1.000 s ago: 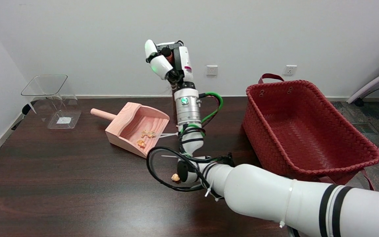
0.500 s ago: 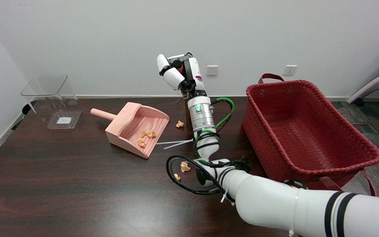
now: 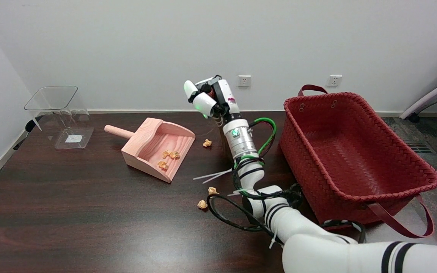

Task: Sweep the paper balls into the dustpan.

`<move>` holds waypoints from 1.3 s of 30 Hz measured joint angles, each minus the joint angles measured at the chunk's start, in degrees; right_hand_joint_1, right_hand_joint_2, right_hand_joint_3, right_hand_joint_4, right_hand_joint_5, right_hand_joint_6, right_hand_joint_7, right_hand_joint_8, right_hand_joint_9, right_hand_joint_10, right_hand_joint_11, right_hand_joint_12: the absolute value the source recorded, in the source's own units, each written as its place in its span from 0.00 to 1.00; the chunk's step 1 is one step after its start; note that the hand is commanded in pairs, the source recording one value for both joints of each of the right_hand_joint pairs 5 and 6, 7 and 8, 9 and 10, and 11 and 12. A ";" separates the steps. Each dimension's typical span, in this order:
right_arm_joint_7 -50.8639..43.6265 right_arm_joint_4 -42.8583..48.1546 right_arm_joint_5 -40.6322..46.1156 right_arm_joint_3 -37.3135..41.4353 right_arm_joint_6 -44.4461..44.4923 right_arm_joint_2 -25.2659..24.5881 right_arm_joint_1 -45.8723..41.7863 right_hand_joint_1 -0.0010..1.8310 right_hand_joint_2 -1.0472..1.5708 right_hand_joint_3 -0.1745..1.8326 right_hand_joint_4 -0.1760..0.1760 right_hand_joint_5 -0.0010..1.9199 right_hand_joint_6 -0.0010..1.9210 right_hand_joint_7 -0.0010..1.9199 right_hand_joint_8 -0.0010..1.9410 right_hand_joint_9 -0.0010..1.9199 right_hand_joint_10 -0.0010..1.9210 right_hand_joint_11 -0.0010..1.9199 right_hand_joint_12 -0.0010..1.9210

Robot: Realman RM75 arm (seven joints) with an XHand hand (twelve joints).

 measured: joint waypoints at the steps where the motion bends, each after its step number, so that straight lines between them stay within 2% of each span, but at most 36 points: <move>1: 0.40 0.67 0.06 -0.48 0.68 -0.14 -0.48 0.56 1.00 0.63 0.50 1.00 1.00 1.00 0.99 1.00 1.00 1.00 1.00; 10: 3.81 4.21 0.11 -3.55 6.16 -2.61 -3.40 0.56 1.00 0.63 0.50 1.00 1.00 1.00 0.99 1.00 1.00 1.00 1.00; 21: 7.22 5.01 0.17 -4.86 10.59 -7.11 -2.91 0.56 1.00 0.52 0.50 1.00 1.00 1.00 0.99 1.00 1.00 1.00 1.00; 25: 8.11 4.82 0.23 -4.63 12.44 -8.87 -1.79 0.53 1.00 0.47 0.50 1.00 1.00 1.00 0.99 1.00 1.00 1.00 1.00; 31: 8.99 2.08 0.28 -2.65 13.65 -11.24 0.98 0.50 1.00 0.40 0.50 1.00 1.00 1.00 0.99 1.00 1.00 1.00 1.00; 39: 9.56 -5.26 0.32 2.29 11.97 -13.48 6.93 0.47 1.00 0.37 0.50 1.00 1.00 1.00 0.99 1.00 1.00 1.00 1.00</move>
